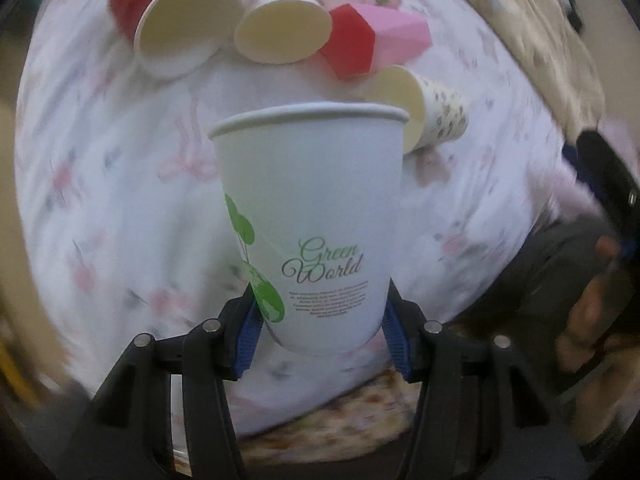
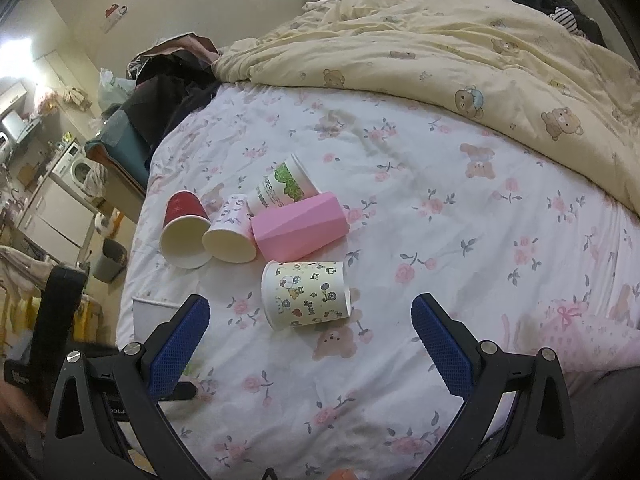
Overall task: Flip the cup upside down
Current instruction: 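Lift the white cup with the left gripper and stand it upright on the sheet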
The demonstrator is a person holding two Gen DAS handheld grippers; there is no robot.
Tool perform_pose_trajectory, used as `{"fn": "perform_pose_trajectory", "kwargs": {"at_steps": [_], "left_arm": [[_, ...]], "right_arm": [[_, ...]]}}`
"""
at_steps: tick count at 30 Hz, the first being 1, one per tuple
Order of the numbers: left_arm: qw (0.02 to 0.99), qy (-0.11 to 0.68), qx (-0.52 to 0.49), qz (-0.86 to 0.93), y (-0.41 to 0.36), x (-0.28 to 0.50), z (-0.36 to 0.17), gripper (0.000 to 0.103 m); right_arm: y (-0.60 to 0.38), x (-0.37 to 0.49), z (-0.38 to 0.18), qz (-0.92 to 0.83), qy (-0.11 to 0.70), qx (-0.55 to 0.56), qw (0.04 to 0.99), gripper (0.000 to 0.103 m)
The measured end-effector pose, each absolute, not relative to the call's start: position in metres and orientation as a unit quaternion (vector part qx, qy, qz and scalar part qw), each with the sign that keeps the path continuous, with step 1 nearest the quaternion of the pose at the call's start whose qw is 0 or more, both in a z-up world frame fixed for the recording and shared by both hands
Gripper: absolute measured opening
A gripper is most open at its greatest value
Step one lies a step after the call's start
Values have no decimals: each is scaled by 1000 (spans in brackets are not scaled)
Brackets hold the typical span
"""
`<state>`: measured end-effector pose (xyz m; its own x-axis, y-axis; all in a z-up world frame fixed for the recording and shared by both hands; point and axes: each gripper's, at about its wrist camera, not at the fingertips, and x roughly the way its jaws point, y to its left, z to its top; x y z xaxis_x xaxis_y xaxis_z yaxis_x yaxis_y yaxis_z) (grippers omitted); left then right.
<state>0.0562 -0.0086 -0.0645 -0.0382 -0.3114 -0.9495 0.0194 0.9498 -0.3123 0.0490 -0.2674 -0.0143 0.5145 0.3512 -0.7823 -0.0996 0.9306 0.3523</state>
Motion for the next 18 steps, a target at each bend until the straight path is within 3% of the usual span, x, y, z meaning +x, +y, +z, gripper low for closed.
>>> {"fn": "perform_pose_trajectory", "kwargs": {"at_steps": [9, 18], "left_arm": [[662, 714, -221, -54, -32, 43, -104, 50], [661, 729, -176, -24, -51, 44, -119, 50]], "right_arm": [[-269, 50, -16, 132, 480, 143, 855, 103], [-271, 48, -18, 131, 480, 149, 854, 103]]}}
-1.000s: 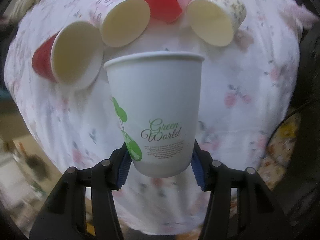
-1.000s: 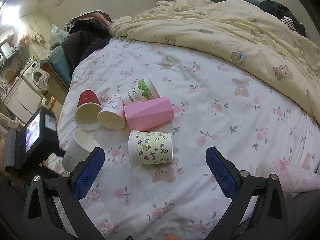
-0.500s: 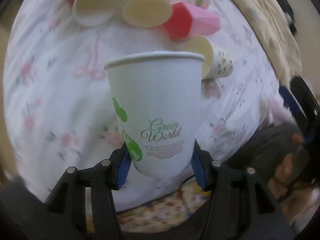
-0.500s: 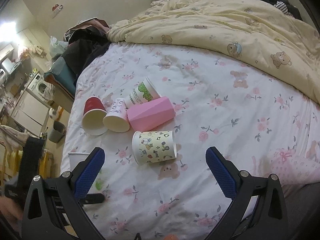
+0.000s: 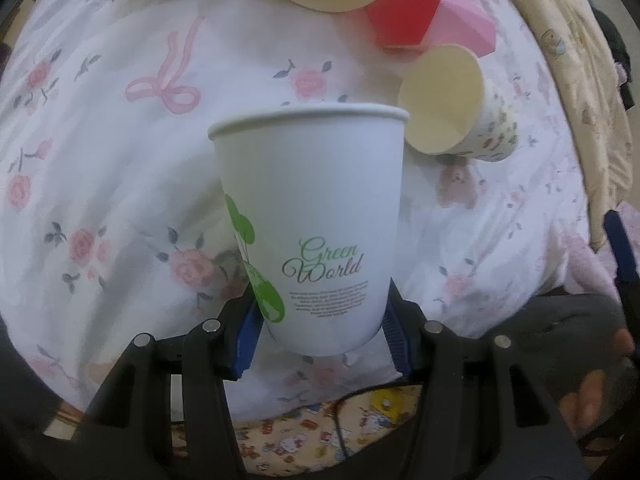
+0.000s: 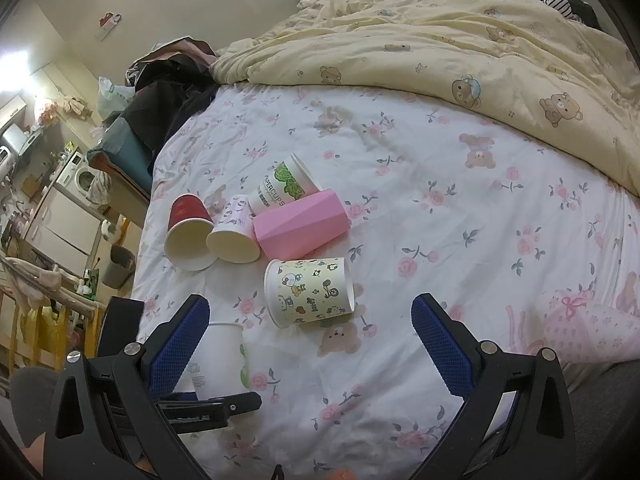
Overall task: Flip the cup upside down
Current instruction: 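Lift the white cup with the left gripper and stand it upright on the sheet, then open the left gripper and pull it back from the upright cup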
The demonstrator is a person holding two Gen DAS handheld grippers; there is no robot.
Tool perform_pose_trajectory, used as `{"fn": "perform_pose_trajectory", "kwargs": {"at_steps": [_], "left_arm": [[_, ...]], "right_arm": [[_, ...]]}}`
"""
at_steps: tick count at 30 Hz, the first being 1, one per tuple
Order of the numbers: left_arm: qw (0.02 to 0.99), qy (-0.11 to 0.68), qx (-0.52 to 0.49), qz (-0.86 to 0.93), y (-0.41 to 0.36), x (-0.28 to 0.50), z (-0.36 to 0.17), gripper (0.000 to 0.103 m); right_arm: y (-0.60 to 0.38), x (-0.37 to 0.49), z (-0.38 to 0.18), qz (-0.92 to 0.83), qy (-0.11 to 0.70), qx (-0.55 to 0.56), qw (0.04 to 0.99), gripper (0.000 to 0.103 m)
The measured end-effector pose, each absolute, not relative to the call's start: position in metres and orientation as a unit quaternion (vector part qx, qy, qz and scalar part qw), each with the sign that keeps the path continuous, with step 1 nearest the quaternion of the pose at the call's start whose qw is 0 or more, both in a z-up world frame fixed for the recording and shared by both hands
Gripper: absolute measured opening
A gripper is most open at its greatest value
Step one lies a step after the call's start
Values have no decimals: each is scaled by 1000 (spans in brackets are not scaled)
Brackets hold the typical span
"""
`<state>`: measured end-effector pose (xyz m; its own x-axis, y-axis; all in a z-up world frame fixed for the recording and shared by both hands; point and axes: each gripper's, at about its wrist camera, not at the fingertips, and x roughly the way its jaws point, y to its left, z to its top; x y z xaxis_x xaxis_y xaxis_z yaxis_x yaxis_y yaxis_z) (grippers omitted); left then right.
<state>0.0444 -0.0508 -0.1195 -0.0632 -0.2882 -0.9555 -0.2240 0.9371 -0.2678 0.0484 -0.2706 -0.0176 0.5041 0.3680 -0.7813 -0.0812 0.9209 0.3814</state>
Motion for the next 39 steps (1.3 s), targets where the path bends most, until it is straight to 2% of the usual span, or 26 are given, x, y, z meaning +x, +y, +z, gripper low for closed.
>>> {"fn": "perform_pose_trajectory", "kwargs": {"at_steps": [5, 7, 9, 11, 12, 20, 30, 39], "left_arm": [[667, 729, -152, -16, -54, 44, -122, 51], [672, 727, -141, -13, -56, 44, -122, 59], [682, 719, -132, -15, -58, 43, -119, 80], [695, 709, -116, -16, -60, 43, -113, 89], [700, 706, -110, -16, -60, 42, -110, 91], [722, 685, -98, -14, -56, 35, -88, 91], [774, 620, -128, -19, -15, 15, -25, 91], [831, 551, -77, 25, 24, 10, 0, 91]], "right_arm": [[-270, 51, -20, 127, 486, 149, 852, 103], [-271, 51, -19, 127, 486, 150, 852, 103], [-271, 52, -19, 128, 484, 148, 853, 103], [-271, 53, -20, 129, 484, 148, 853, 103], [-271, 52, -20, 128, 485, 148, 852, 103], [-268, 51, -20, 132, 485, 145, 852, 103], [-266, 51, -21, 125, 488, 136, 853, 103], [-252, 50, -20, 129, 483, 97, 861, 103]]}}
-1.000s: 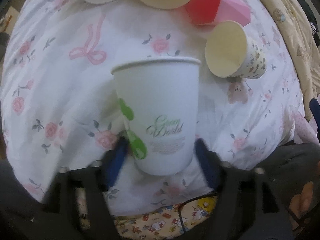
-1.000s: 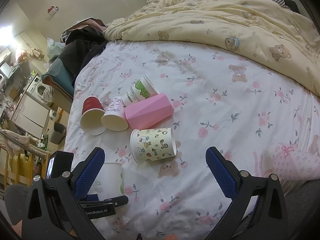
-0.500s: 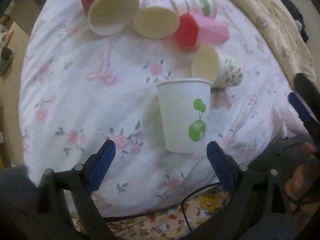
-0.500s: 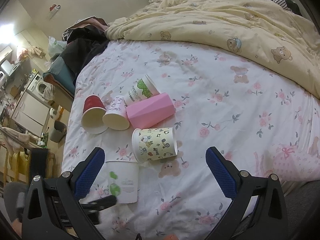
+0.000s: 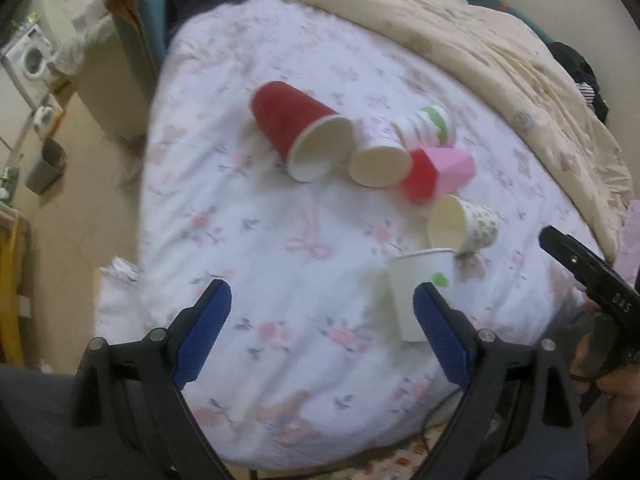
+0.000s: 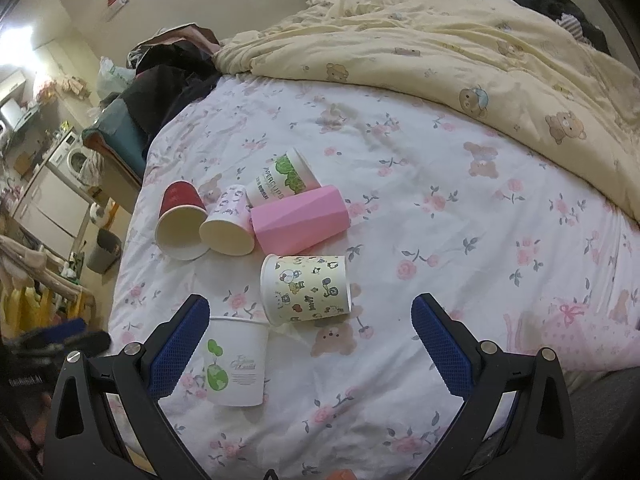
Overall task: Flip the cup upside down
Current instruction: 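Open the left gripper and pull it back from the upright cup, then close the right gripper around the upright white cup's body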
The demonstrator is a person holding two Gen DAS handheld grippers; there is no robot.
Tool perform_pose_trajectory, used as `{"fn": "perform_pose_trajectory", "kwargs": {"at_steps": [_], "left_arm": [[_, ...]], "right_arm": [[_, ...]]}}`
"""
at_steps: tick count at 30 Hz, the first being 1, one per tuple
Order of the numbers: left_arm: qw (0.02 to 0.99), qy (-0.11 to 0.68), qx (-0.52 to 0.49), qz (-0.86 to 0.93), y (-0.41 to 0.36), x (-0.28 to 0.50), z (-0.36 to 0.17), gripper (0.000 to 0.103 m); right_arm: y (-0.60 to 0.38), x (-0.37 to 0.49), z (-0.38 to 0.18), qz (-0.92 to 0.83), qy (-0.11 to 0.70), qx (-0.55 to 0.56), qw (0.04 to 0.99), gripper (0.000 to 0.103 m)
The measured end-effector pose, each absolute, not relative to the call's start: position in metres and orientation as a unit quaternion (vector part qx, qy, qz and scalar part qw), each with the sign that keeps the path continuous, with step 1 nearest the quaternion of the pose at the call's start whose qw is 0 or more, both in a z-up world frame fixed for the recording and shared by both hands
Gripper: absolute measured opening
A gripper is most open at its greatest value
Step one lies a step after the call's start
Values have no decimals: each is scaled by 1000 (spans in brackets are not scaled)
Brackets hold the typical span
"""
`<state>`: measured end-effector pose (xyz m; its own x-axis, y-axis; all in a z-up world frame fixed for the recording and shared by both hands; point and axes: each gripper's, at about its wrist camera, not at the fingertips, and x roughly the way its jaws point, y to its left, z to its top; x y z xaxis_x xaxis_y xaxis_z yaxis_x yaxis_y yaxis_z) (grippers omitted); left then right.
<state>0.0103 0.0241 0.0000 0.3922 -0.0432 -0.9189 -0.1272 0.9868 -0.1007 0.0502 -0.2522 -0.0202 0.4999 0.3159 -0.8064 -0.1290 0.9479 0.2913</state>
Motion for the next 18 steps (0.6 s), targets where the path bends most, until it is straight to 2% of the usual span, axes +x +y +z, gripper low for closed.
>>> {"fn": "perform_pose_trajectory", "kwargs": {"at_steps": [10, 18], "left_arm": [[819, 563, -106, 29, 42, 4, -20, 91], [830, 541, -130, 38, 49, 4, -15, 91]], "right_arm": [[-237, 50, -24, 125, 485, 56, 864, 103], [-233, 52, -28, 127, 491, 54, 860, 103]]}}
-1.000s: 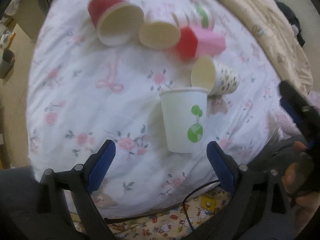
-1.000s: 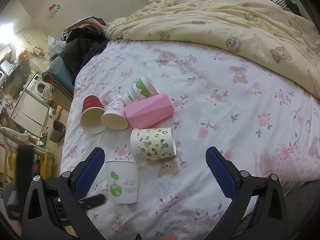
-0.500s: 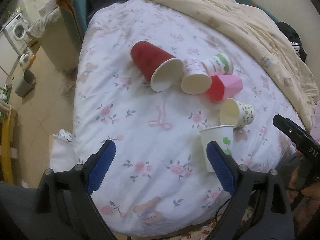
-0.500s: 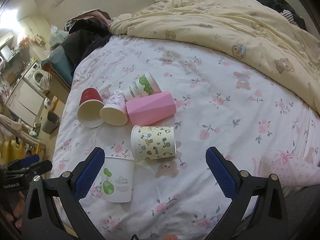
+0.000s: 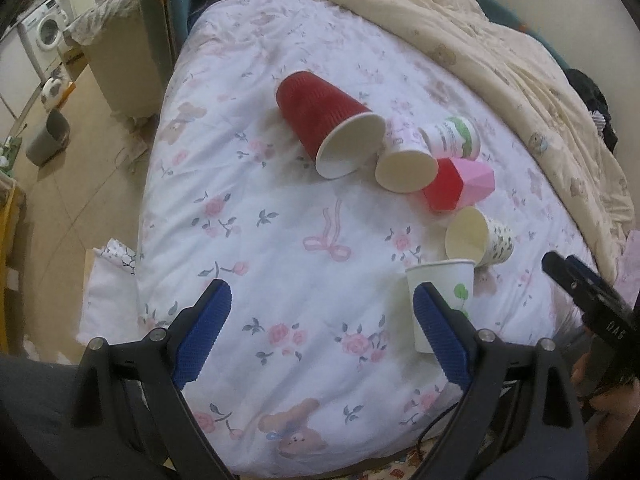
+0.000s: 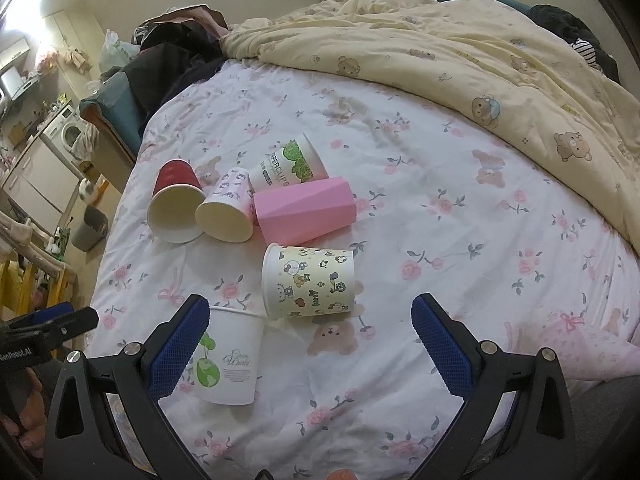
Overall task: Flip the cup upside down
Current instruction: 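Close the right gripper around the upright white cup's body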
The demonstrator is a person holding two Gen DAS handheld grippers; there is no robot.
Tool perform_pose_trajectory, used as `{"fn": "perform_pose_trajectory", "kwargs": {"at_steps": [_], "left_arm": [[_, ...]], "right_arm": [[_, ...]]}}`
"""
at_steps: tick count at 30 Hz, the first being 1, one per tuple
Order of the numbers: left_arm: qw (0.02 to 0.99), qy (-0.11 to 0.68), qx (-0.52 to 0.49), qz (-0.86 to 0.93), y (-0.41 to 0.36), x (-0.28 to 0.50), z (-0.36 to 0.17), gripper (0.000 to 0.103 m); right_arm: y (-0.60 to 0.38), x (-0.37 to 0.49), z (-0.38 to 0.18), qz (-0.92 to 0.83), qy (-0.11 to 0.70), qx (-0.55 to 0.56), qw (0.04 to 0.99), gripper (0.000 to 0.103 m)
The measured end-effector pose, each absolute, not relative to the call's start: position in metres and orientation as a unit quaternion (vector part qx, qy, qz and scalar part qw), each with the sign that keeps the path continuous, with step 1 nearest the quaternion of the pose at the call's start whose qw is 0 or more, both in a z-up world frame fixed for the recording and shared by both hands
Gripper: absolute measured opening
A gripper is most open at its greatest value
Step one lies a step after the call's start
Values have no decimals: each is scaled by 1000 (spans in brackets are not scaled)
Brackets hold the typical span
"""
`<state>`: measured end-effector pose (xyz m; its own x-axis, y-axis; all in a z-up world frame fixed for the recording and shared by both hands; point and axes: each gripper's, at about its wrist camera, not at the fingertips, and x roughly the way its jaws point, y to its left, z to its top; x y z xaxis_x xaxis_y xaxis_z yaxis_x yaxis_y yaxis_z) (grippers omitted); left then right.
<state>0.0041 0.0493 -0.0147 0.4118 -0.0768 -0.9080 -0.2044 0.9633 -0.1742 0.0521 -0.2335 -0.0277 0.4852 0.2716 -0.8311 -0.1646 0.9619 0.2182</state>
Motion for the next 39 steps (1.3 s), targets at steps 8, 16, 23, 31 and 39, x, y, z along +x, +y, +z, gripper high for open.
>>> {"fn": "perform_pose_trajectory", "kwargs": {"at_steps": [8, 16, 23, 31, 39], "left_arm": [[862, 488, -132, 37, 52, -1, 6, 91], [866, 479, -136, 50, 63, -3, 15, 91], [869, 478, -121, 49, 60, -3, 17, 91], [874, 470, -113, 54, 59, -7, 19, 91], [869, 476, -131, 43, 61, -5, 13, 91]], "right_arm": [[-213, 49, -43, 210, 551, 62, 805, 103], [-159, 36, -82, 257, 627, 21, 735, 101], [-152, 54, -115, 217, 664, 36, 715, 81], [-147, 56, -110, 238, 659, 32, 712, 59], [-165, 50, -49, 286, 598, 43, 747, 59]]}}
